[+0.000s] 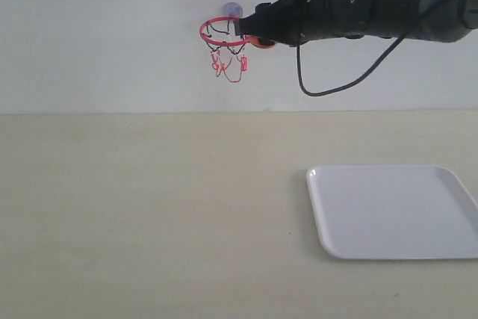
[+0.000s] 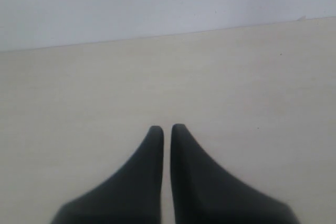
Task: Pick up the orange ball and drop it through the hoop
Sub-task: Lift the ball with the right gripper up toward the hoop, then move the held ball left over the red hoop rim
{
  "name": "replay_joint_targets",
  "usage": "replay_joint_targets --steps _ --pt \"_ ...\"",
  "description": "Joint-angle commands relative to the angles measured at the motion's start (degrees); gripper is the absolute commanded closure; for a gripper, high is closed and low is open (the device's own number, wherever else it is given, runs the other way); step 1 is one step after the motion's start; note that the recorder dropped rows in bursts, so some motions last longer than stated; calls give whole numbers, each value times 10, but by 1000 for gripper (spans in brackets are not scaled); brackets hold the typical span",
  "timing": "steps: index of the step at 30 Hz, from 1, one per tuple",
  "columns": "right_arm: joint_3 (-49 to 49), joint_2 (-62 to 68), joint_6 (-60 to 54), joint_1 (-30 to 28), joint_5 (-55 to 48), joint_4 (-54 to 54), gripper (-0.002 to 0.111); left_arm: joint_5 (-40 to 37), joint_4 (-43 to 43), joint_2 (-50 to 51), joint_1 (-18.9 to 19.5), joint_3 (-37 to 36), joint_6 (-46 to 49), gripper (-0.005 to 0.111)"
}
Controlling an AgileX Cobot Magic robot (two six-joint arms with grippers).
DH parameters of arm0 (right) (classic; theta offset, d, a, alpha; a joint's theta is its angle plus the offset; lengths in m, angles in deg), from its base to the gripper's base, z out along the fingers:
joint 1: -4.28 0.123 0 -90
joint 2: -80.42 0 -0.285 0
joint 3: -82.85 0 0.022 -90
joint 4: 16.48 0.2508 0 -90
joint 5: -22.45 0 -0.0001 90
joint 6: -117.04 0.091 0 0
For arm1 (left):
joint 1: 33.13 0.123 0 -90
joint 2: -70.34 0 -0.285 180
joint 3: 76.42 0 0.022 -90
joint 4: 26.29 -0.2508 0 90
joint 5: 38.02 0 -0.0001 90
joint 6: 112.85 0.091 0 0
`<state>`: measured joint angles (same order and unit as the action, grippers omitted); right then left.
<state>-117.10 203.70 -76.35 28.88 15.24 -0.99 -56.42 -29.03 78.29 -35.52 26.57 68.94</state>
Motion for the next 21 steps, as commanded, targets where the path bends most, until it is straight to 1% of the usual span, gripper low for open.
replay_joint_targets --steps 1,5,7,8,9,12,13,15,17,21 --pt "-6 1 -6 -23 -27 21 109 4 -1 -2 0 -2 0 103" --pt "-6 1 -23 -66 -52 111 109 4 -1 -2 0 -2 0 103" --pt "-6 1 -93 -93 -79 190 109 4 -1 -2 0 -2 0 103" --pt "-8 1 -142 -106 -101 251 109 4 -1 -2 0 -2 0 103" --pt "-14 2 -219 -118 -140 327 109 4 -1 -2 0 -2 0 103" --pt "-44 24 -476 -153 -307 598 109 4 -1 -2 0 -2 0 103" --pt "-52 36 -525 -162 -344 684 109 4 -1 -2 0 -2 0 103" --pt "-68 61 -564 -167 -358 801 109 4 -1 -2 0 -2 0 103" --pt "-86 83 -587 -166 -349 825 109 4 -1 -2 0 -2 0 103" --pt "-135 124 -590 -149 -347 824 109 4 -1 -2 0 -2 0 103"
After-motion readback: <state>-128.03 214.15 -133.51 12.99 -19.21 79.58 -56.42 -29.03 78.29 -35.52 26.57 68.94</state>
